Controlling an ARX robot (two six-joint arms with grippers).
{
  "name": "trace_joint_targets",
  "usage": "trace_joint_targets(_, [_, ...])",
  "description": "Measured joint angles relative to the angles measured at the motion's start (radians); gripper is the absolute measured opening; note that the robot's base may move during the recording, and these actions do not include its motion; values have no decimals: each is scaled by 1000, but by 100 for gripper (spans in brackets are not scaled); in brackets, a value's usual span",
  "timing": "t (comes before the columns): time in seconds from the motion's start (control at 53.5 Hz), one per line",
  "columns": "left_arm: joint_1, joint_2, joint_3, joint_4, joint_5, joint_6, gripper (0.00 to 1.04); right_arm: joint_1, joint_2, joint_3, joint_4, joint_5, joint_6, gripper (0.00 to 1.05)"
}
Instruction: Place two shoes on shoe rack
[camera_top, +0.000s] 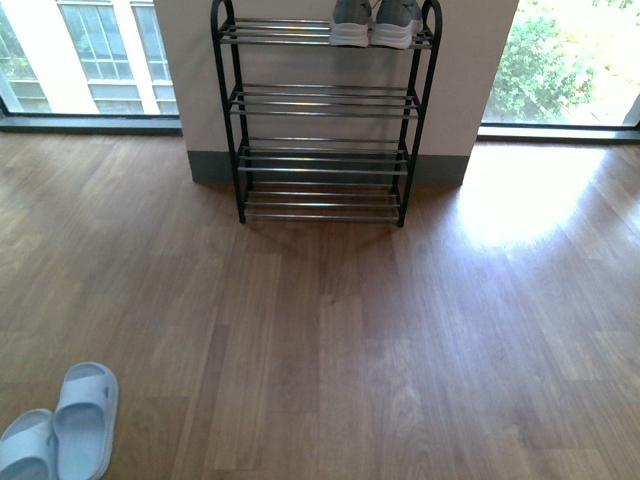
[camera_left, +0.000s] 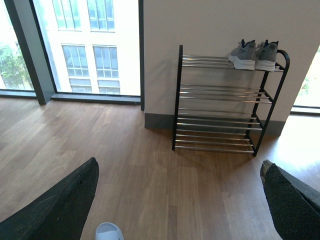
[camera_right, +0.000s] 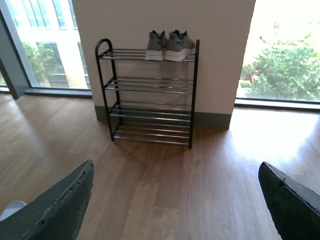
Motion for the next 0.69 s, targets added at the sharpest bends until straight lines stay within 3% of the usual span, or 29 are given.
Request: trace_joint_targets(0.692, [0, 0, 0, 0, 0, 0, 95, 0, 0, 0, 0, 0, 0, 96])
